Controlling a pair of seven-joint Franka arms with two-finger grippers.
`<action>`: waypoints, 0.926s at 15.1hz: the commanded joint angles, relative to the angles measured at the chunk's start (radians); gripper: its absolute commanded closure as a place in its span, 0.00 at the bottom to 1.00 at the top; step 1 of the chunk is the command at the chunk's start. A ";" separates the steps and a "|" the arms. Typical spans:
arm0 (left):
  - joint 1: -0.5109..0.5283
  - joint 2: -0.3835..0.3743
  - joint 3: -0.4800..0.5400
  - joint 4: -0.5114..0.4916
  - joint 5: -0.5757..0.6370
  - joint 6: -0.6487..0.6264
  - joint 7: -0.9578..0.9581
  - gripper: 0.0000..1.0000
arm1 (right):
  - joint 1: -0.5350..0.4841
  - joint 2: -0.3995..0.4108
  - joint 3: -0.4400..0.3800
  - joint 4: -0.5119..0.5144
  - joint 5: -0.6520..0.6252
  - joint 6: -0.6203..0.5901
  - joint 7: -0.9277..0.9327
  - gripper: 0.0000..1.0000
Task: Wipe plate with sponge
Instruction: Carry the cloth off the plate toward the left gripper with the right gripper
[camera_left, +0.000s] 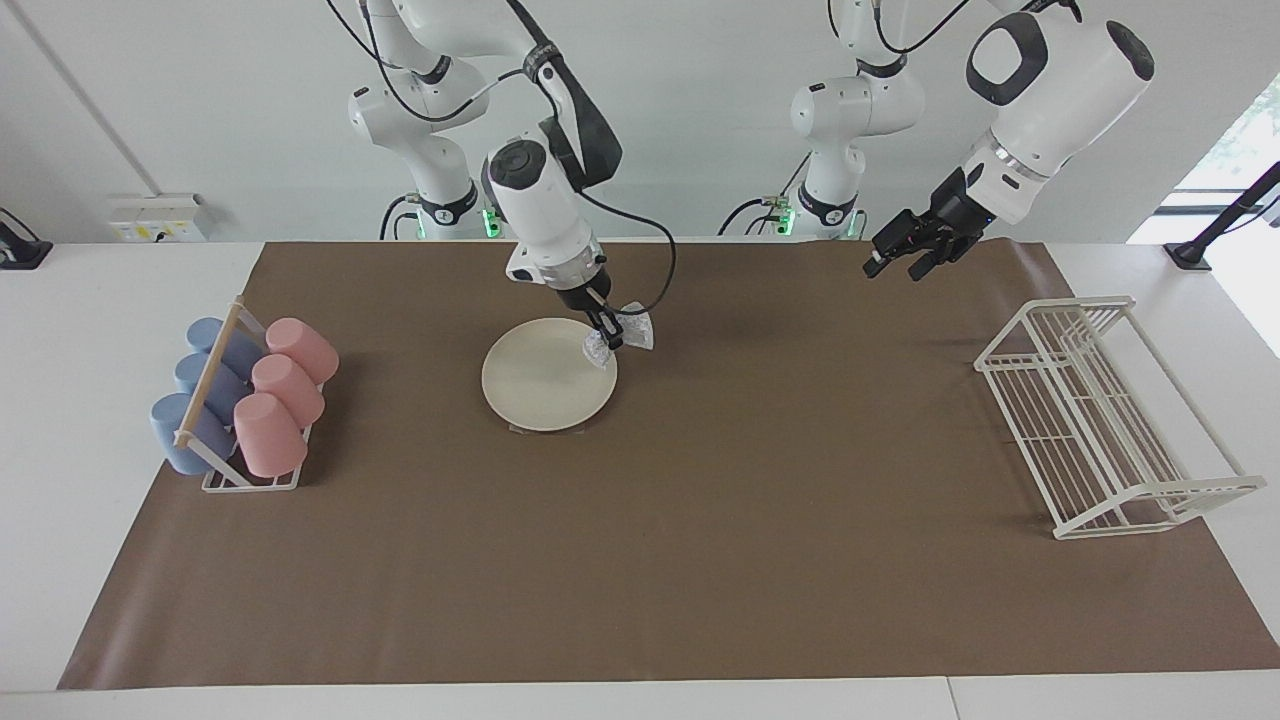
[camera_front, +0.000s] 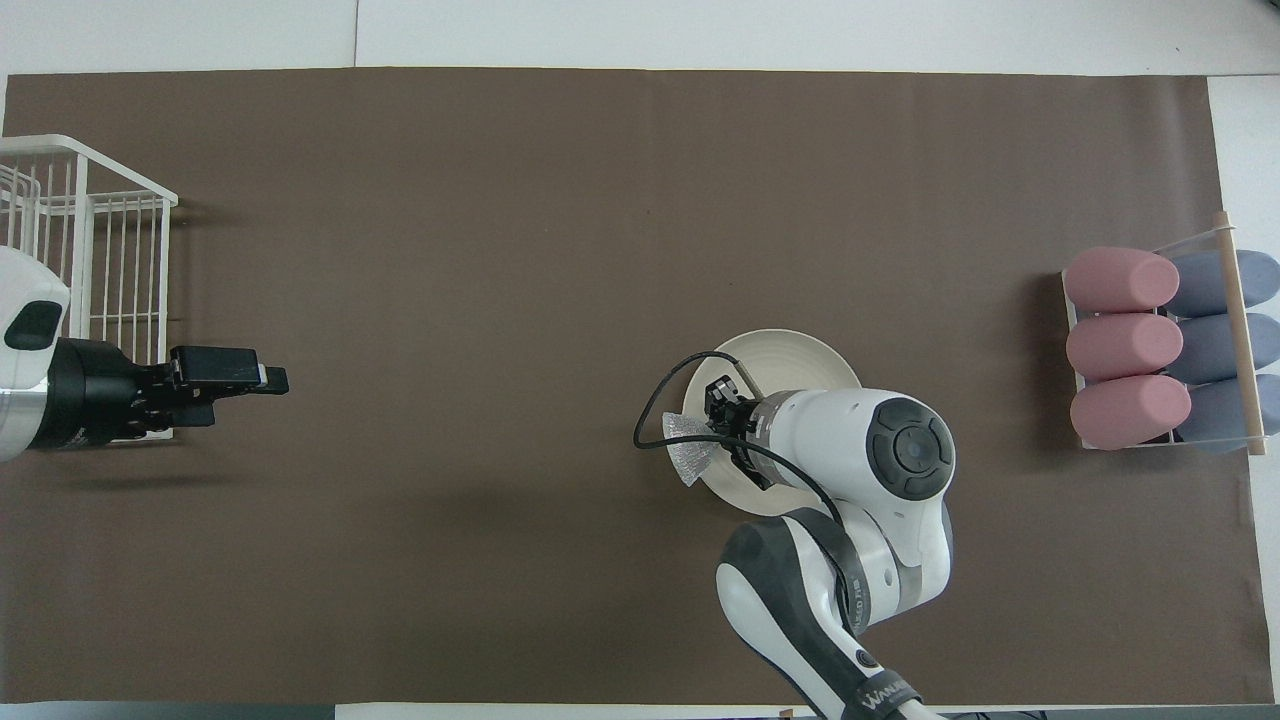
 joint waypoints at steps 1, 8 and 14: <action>-0.007 -0.023 0.008 -0.049 -0.186 -0.016 -0.006 0.00 | 0.101 0.046 0.000 0.237 -0.175 -0.204 0.251 1.00; -0.042 -0.030 0.005 -0.224 -0.686 -0.040 0.262 0.00 | 0.169 0.058 0.003 0.413 -0.182 -0.419 0.461 1.00; -0.100 -0.006 0.005 -0.313 -0.872 -0.109 0.439 0.00 | 0.174 0.054 0.006 0.411 -0.179 -0.427 0.497 1.00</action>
